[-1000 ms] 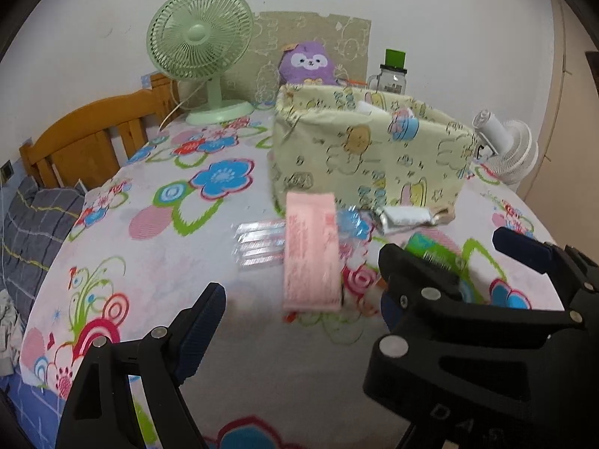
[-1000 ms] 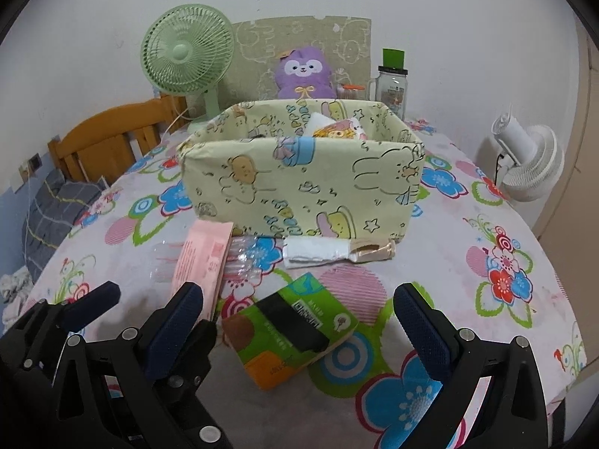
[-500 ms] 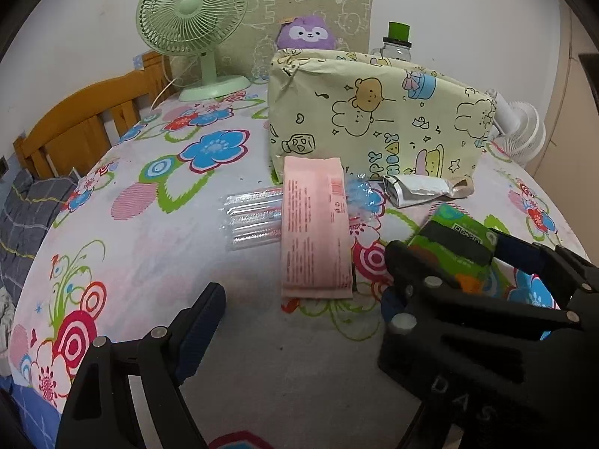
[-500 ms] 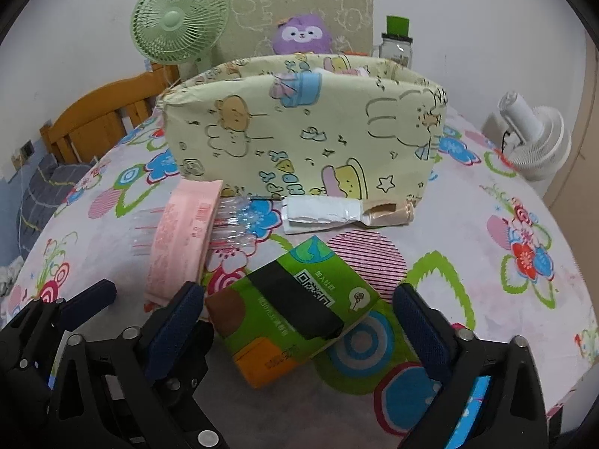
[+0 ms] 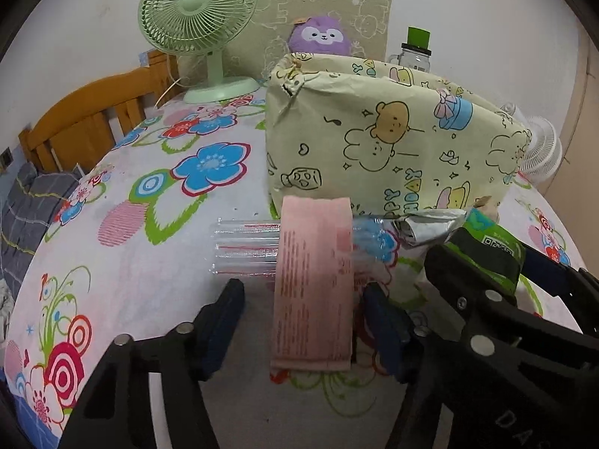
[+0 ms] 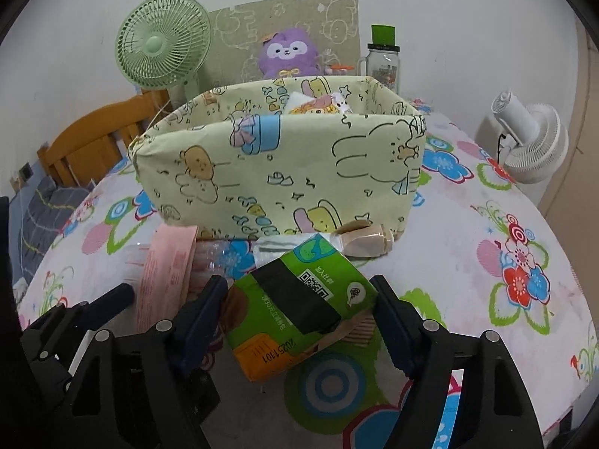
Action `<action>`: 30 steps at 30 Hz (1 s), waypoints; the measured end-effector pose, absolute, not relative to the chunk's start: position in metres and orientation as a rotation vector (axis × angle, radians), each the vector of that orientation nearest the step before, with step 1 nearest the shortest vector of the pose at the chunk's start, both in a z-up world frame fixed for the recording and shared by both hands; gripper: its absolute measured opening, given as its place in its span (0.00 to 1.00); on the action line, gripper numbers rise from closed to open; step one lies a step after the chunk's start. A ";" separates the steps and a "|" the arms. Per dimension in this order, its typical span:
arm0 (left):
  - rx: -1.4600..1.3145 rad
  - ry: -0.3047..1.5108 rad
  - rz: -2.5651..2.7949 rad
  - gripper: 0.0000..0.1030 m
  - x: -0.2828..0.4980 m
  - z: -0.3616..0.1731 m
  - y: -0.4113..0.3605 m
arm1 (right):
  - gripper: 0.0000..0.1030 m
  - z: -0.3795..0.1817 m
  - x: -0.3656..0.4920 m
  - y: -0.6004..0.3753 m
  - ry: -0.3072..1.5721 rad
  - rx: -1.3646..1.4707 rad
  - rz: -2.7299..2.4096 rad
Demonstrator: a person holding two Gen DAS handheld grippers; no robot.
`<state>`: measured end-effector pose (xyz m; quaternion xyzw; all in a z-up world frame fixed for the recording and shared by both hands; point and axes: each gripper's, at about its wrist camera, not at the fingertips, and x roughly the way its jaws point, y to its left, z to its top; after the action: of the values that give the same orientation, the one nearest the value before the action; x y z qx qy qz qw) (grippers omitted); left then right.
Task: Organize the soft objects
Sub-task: 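Grasp the pink packet with the left gripper while the right grasps the green tissue pack, then lift the pink packet and green tissue pack over the fabric box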
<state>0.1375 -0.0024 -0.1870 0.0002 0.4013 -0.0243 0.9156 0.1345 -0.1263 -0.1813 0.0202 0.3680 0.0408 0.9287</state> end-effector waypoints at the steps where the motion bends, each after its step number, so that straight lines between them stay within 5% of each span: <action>1: 0.005 0.823 -0.048 0.57 0.138 -0.187 -0.003 | 0.76 -0.181 0.135 -0.127 0.752 0.045 0.083; 5: 0.003 0.820 -0.052 0.39 0.138 -0.186 -0.005 | 0.76 -0.182 0.137 -0.129 0.753 0.059 0.079; 30: -0.039 0.713 -0.077 0.37 0.092 -0.138 -0.018 | 0.76 -0.135 0.088 -0.141 0.633 0.065 0.076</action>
<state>0.0916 -0.0184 -0.1377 -0.0190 0.3488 -0.0375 0.9363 0.0881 -0.1415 -0.1347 0.0319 0.3112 0.0374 0.9491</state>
